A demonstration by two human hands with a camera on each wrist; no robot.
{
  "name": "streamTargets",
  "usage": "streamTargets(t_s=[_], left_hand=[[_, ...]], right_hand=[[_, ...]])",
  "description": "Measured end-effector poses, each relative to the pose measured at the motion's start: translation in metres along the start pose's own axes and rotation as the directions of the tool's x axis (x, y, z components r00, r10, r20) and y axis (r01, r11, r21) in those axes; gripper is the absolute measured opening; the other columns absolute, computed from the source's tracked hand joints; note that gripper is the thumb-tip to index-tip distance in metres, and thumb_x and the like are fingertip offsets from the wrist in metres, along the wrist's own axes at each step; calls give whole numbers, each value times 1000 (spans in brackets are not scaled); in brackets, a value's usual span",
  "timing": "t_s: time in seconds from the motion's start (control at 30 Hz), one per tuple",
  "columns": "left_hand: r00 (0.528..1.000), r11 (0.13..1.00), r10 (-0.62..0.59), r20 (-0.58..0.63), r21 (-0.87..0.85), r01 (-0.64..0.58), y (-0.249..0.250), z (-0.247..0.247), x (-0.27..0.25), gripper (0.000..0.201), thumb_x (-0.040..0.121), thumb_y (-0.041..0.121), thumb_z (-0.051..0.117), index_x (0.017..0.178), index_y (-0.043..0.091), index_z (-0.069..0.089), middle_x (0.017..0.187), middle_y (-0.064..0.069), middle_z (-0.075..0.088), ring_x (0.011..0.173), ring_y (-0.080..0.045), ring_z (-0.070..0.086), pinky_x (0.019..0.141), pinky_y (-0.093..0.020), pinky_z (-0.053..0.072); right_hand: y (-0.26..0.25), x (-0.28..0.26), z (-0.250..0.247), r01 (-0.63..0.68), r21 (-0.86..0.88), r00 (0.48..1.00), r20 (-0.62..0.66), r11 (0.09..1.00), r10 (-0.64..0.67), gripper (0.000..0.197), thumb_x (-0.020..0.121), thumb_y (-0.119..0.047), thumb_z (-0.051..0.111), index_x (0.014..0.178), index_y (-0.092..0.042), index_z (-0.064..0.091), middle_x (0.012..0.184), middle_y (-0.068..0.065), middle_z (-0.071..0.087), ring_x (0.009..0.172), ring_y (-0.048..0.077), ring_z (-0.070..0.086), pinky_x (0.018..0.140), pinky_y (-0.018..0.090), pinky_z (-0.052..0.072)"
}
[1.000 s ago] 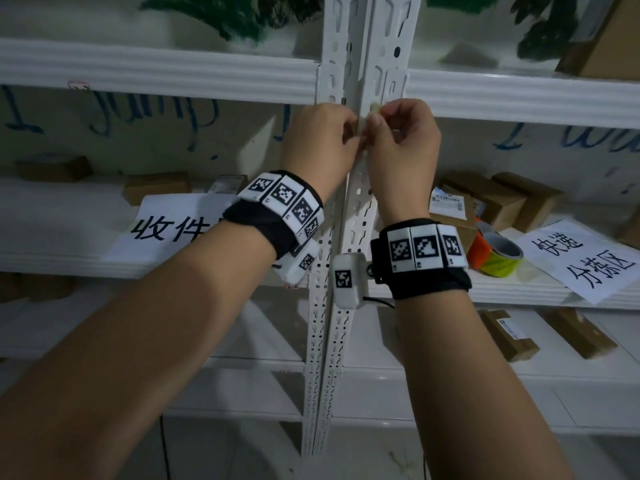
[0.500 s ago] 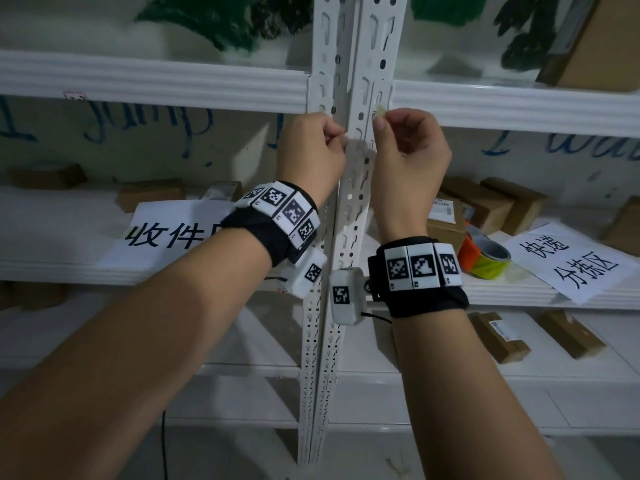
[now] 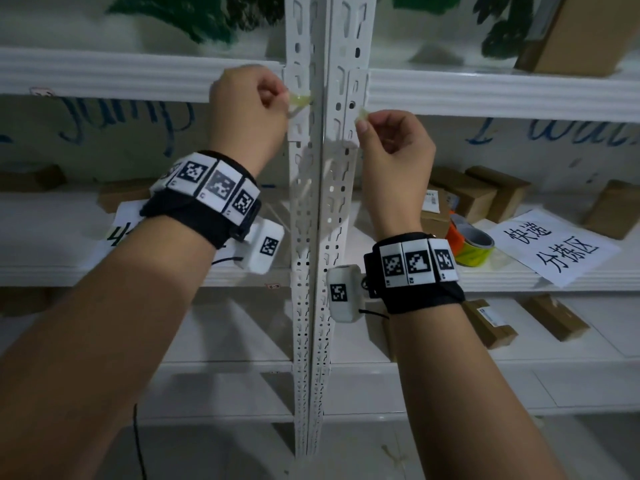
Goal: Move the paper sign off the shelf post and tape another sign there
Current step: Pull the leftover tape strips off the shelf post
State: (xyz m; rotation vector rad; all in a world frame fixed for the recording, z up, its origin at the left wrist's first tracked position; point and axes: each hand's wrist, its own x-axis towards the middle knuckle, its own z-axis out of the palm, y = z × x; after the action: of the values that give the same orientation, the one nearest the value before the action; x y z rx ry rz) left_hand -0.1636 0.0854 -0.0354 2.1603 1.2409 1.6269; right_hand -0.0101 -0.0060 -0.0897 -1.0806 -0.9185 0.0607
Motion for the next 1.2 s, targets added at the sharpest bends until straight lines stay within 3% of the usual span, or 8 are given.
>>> streamTargets(t_s=[0.17, 0.33, 0.6, 0.67, 0.73, 0.9, 1.07, 1.2], left_hand=[[998, 991, -49, 48, -125, 54, -4, 5, -15, 6, 100, 18, 70, 99, 22, 74, 86, 16, 66, 77, 9, 60, 67, -3, 46], [988, 975, -9, 156, -218, 43, -15, 1, -36, 7, 101, 21, 71, 104, 23, 77, 101, 11, 76, 96, -3, 71, 88, -21, 57], [970, 935, 11, 242, -347, 76, -23, -16, -43, 11, 103, 11, 68, 108, 11, 77, 100, 1, 80, 95, -7, 77, 92, -29, 63], [975, 916, 4, 222, -392, 85, -23, -18, -47, 15, 106, 10, 61, 112, 11, 75, 101, 1, 79, 95, -8, 76, 90, -27, 63], [979, 887, -15, 204, -450, 107, -22, -19, -52, 17, 108, 10, 59, 117, 10, 74, 101, -1, 79, 94, -11, 78, 87, -28, 65], [968, 822, -62, 245, -538, 189, -26, -26, -61, 7, 97, 12, 77, 102, 10, 81, 93, -10, 82, 91, -22, 80, 85, -32, 66], [947, 722, -159, 280, -621, 305, -26, -31, -66, 11, 93, 9, 81, 103, 13, 80, 100, -5, 81, 98, -22, 80, 90, -33, 65], [940, 774, -144, 311, -556, 303, -33, -43, -64, 5, 93, 12, 81, 91, 16, 81, 90, -4, 83, 89, -22, 81, 87, -38, 67]], right_hand=[[-1, -9, 17, -43, 27, 996, 81, 999, 41, 20, 96, -17, 78, 113, -13, 69, 97, -1, 76, 88, 10, 72, 85, 28, 62], [4, -18, 33, -62, 16, 972, 229, 998, 56, 52, 93, -20, 82, 141, -18, 61, 95, 0, 79, 92, 11, 77, 88, 23, 62], [13, -26, 44, -34, -17, 970, 241, 999, 37, 24, 90, -25, 85, 112, -18, 81, 110, 5, 73, 91, -2, 70, 85, 12, 56], [13, -29, 46, -44, -7, 977, 209, 999, 44, 23, 88, -24, 87, 109, -17, 83, 112, 6, 73, 96, 7, 73, 92, 23, 61], [12, -33, 48, -81, 54, 981, 183, 995, 70, 19, 88, -17, 87, 105, -12, 83, 100, 2, 80, 92, 11, 78, 91, 32, 65], [10, -47, 51, -13, 55, 991, 132, 998, 6, 12, 83, -10, 89, 93, -10, 83, 80, -6, 79, 73, 0, 73, 72, 15, 60], [6, -54, 53, 63, 114, 984, 160, 991, -81, 11, 87, 5, 81, 91, -6, 80, 80, 1, 78, 75, 10, 75, 75, 22, 62], [0, -52, 46, 102, 54, 944, 311, 993, -113, 9, 88, -3, 84, 96, -6, 80, 87, 4, 80, 82, 19, 79, 81, 36, 67]])
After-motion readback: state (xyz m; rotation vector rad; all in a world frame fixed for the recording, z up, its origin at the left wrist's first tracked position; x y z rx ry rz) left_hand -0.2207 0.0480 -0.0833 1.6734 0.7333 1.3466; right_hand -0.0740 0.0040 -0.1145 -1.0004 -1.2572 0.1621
